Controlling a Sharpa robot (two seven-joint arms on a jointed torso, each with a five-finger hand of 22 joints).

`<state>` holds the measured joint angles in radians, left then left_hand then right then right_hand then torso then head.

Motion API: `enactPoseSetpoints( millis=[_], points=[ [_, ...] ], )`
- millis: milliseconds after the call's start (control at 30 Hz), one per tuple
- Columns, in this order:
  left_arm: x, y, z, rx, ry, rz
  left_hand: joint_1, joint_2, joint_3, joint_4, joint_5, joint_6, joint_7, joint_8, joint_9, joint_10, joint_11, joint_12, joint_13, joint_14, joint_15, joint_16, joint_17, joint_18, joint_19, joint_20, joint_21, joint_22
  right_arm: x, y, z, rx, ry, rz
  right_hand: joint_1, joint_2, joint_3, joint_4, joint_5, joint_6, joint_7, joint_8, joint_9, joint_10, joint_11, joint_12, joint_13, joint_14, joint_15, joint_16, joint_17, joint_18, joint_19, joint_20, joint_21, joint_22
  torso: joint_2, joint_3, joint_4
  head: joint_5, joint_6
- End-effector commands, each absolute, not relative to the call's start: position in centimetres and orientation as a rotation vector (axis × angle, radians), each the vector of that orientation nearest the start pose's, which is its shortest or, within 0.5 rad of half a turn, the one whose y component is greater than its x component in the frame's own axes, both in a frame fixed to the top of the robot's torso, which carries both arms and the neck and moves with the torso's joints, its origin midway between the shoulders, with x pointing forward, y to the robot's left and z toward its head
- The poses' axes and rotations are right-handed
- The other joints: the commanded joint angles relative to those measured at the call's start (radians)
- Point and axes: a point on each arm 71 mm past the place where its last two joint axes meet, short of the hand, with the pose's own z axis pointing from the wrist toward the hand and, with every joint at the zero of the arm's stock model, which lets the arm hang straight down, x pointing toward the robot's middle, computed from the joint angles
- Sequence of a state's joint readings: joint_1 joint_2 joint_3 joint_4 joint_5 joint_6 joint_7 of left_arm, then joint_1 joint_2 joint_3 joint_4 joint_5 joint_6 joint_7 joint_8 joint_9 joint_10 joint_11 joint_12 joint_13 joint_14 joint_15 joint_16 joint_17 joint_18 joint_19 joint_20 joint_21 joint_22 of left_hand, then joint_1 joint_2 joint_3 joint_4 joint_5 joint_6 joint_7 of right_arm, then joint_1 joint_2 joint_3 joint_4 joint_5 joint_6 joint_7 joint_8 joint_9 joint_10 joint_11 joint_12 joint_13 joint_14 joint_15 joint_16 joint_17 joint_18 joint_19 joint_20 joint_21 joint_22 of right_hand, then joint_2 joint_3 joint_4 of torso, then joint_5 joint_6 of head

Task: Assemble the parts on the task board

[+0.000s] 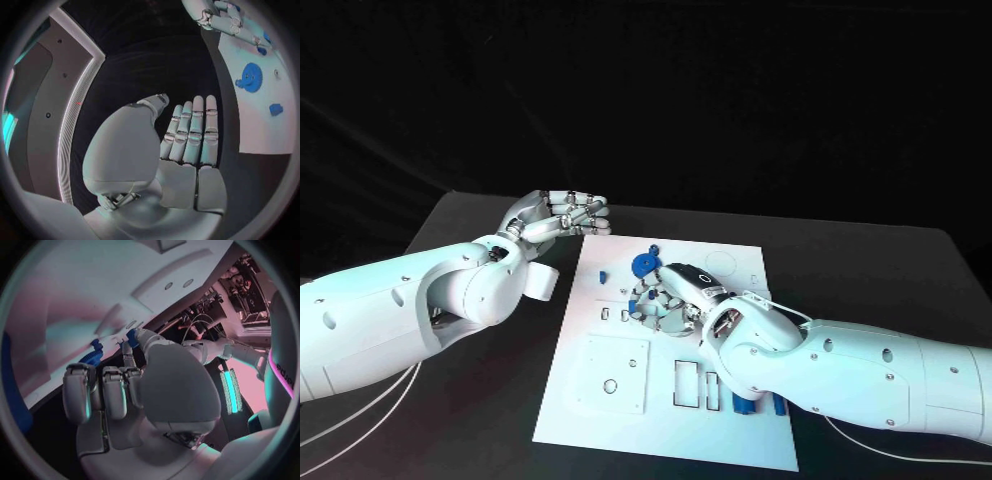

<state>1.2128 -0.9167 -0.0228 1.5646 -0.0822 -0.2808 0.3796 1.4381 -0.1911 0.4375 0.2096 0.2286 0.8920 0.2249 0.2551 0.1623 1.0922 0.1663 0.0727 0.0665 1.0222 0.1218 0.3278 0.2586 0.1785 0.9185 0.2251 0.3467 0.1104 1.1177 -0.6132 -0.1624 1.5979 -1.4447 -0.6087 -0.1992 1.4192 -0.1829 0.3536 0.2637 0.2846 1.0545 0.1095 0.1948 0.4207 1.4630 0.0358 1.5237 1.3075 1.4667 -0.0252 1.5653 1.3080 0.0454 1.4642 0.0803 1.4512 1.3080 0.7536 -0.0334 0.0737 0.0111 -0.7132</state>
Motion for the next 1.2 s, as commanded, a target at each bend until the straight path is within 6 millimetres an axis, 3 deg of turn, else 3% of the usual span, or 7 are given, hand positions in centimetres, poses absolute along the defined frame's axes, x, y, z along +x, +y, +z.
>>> enactPoseSetpoints(
  millis=[33,1200],
  points=[
    [48.42,22.84,-16.07,-1.014,1.432,-1.564,-0.007,-0.001,0.005,0.003,-0.004,-0.003,0.006,-0.006,-0.001,0.002,0.003,-0.003,0.001,-0.006,-0.001,-0.003,0.001,0.004,-0.001,0.003,-0.004,-0.001,42.09,-7.54,-23.67,-0.146,1.611,0.864,-0.011,-0.001,0.001,0.003,0.003,0.002,-0.001,0.005,0.001,0.081,-0.007,0.005,0.225,0.103,-0.010,0.004,0.255,-0.010,0.022,-0.005,0.003,0.156,-0.001,-0.0004,0.0007,0.001,-0.002],
    [48.41,22.92,-16.10,-1.016,1.437,-1.564,-0.009,-0.002,0.005,0.003,-0.004,-0.003,0.005,-0.007,-0.001,0.002,0.003,-0.003,0.001,-0.007,-0.001,-0.004,0.002,0.004,-0.001,0.003,-0.004,-0.002,42.18,-7.85,-24.21,-0.167,1.641,0.825,-0.021,-0.008,0.000,0.006,0.003,-0.003,0.000,0.003,0.002,0.080,-0.006,0.003,0.224,0.102,-0.010,0.003,0.252,-0.009,0.020,-0.006,0.000,0.153,-0.001,-0.0008,-0.0001,0.002,-0.006]
  ],
)
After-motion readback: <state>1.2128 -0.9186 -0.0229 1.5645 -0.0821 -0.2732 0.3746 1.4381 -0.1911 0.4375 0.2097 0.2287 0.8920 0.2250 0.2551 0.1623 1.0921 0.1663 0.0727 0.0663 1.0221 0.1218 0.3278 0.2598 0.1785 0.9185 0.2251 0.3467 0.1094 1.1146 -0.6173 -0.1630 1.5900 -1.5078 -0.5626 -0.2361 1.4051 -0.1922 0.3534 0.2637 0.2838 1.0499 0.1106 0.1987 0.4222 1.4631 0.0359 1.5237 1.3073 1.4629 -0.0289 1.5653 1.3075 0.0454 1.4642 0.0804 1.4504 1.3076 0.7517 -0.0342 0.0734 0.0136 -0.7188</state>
